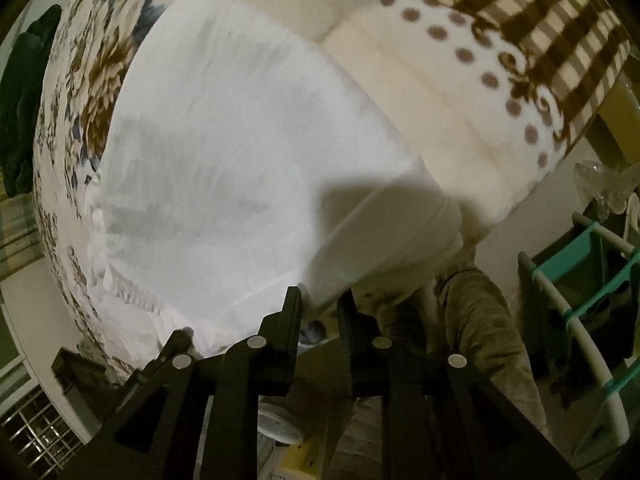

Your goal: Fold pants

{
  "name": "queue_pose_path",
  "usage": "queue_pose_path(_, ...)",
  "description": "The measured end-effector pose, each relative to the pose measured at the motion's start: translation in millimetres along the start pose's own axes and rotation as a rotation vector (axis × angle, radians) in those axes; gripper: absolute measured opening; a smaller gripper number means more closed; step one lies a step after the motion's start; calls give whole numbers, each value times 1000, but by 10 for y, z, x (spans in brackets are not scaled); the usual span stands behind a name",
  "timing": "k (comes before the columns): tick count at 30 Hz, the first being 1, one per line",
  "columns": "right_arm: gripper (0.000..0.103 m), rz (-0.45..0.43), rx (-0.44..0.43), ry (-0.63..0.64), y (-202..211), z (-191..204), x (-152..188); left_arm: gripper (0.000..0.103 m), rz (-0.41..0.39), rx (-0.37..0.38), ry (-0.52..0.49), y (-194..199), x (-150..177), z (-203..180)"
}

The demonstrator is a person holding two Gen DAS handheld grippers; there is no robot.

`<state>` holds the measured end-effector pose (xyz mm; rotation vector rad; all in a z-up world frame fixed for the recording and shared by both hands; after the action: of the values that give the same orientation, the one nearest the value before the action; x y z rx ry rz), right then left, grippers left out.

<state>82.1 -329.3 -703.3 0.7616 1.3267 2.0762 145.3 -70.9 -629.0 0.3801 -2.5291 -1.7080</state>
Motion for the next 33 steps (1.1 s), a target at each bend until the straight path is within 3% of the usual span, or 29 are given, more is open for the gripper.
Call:
queue_pose_path(2, 31, 3, 12, 27, 33, 22, 38, 0, 5, 26, 47, 5, -49, 113)
queue_pose_path(4, 67, -4, 49, 83, 45, 101, 69, 1, -24, 37, 52, 118, -110, 124)
queue_pose_path(6, 86, -26, 67, 163, 84, 230, 109, 2, -61, 25, 32, 301, -180, 95)
queue_pose_path(8, 88, -50, 94, 238, 112, 374, 153, 7, -106, 37, 27, 480, -231, 100)
queue_pose_path(9, 88, -71, 113, 297, 139, 489, 185, 25, -136, 38, 29, 586, -263, 131)
queue_pose_path(10, 91, -85, 121, 327, 152, 570, 204, 58, -163, 35, 38, 676, -299, 193)
queue_pose_path(12, 94, -128, 128, 412, 186, 783, 252, 92, -209, 39, 77, 803, -355, 370)
queue_pose_path(15, 94, -163, 124, 473, 171, 1054, 289, 92, -232, 53, 183, 844, -427, 801)
queue_pose_path(20, 94, -160, 93, 475, 29, 1413, 220, 92, -304, 127, 508, 771, -455, 1676)
queue_pose_path(24, 94, -170, 85, 496, -76, 1663, 220, 92, -380, 231, 698, 568, -536, 2110)
queue_pose_path(28, 94, -161, 60, 499, -163, 1765, 251, 93, -406, 232, 805, 439, -637, 2211)
queue_pose_path(32, 94, -151, 44, 485, -258, 1780, 331, 92, -448, 177, 783, 481, -624, 2072)
queue_pose_path(33, 94, -148, 42, 481, -282, 1769, 353, 86, -472, 177, 776, 509, -594, 2054)
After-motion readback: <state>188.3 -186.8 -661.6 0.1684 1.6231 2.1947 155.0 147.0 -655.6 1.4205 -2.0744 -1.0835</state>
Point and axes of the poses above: each gripper's, at about its wrist camera, not at the fingertips, and y roughly against the way its jaws point, z to its left, x to its underside, the point moved 2 cm from there along -y, roughly the way its jaws point, and after that the axes turned 8 degrees about -z, right-handed, at the moved point
